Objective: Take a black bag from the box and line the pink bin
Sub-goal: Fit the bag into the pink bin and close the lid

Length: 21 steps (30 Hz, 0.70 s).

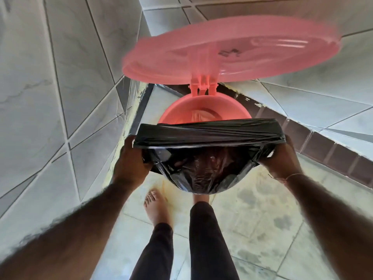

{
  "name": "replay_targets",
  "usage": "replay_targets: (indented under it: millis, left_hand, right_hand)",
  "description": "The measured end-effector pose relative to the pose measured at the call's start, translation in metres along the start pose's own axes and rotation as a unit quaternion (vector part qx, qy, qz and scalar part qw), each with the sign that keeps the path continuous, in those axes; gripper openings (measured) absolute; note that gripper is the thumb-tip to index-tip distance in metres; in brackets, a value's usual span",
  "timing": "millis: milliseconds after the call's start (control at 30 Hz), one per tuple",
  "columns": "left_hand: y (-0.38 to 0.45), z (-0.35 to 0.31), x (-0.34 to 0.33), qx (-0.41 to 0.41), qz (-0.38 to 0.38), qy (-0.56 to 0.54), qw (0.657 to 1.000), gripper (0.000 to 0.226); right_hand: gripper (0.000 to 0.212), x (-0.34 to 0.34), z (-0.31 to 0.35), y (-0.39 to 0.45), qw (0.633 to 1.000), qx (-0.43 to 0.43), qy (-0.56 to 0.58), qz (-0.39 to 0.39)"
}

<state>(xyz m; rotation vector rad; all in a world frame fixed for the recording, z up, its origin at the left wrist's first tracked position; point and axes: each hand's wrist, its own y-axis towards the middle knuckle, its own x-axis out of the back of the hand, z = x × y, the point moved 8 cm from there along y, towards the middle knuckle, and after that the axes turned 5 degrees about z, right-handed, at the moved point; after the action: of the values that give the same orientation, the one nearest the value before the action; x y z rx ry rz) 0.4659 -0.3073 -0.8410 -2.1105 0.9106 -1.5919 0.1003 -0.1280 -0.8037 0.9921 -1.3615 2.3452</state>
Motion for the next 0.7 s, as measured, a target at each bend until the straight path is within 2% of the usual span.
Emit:
replay_targets:
  millis: [67,167,233,333,400,500,600,700]
  left_hand:
    - [0.013,-0.01,0.011,-0.034,0.03,0.007,0.999,0.062]
    - [0.031,-0.018,0.022,-0.068,0.104,0.036,0.992,0.068]
    - [0.041,-0.022,0.031,-0.073,0.142,0.054,0.986,0.068]
    - [0.052,-0.039,0.049,-0.062,0.17,0.061,0.982,0.064]
    - [0.057,-0.058,0.064,-0.053,0.148,0.057,0.986,0.054]
    - [0.062,-0.091,0.076,-0.058,0.095,0.012,0.994,0.035]
    - [0.065,-0.113,0.077,-0.047,0.05,-0.014,0.998,0.033]
    - [0.067,-0.13,0.072,-0.057,0.027,-0.038,0.997,0.037]
  right_hand:
    - [0.075,0.005,0.002,0.011,1.0,0.002,0.005,0.029]
    - [0.078,0.012,0.003,0.026,0.998,0.004,0.017,0.053]
    - [0.067,0.019,0.015,0.03,0.996,0.001,0.022,0.088]
    - [0.047,0.02,0.027,0.036,0.98,-0.052,0.021,0.191]
    - [0.032,0.017,0.035,0.041,0.966,-0.095,0.02,0.239]
    - [0.02,0.013,0.049,0.048,0.958,-0.133,0.037,0.25]
    - [0.025,0.006,0.066,0.045,0.961,-0.151,0.095,0.213]
    - [0.033,0.001,0.072,0.044,0.971,-0.148,0.122,0.146]
